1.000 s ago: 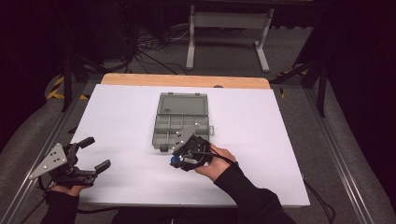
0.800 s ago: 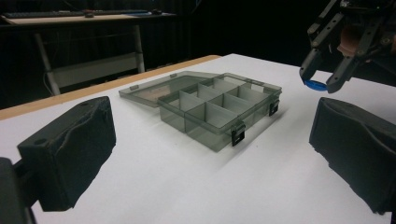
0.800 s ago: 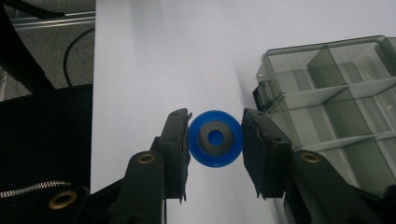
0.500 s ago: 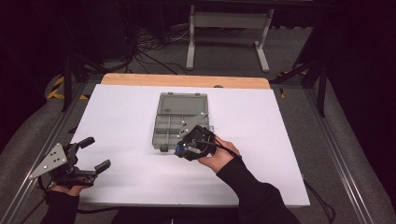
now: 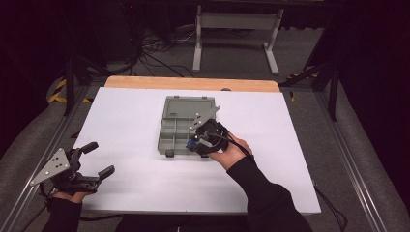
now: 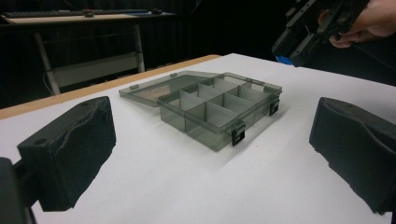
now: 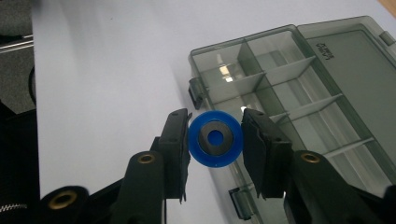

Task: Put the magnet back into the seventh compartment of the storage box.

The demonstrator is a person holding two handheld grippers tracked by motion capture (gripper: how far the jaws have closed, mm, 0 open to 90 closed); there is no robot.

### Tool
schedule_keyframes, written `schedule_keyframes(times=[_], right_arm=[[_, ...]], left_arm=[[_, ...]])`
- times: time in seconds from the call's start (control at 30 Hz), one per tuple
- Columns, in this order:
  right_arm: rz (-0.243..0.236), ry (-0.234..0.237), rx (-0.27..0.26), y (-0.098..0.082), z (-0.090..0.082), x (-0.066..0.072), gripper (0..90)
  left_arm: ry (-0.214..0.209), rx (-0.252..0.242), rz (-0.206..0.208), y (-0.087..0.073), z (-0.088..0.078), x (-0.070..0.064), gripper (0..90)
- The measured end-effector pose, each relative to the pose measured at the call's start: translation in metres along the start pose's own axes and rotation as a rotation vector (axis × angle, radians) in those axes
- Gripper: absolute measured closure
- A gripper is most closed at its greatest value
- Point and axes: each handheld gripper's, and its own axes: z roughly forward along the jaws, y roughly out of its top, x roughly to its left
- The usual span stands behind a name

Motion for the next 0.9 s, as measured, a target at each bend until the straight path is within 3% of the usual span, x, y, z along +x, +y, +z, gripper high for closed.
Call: schedule_keyframes(times=[0.43, 0.9], right_arm=[[0.075, -0.047, 0.020, -0.003, 0.005, -0.027, 62.3], [0.098, -0.066, 0.050, -0.008, 0.024, -0.038, 62.1]], left_arm=[[-0.001, 0.001, -0.004, -0.001, 0.001, 0.001, 1.1], [-0.001, 0.002, -0.002, -0.001, 0.000, 0.001, 1.1]])
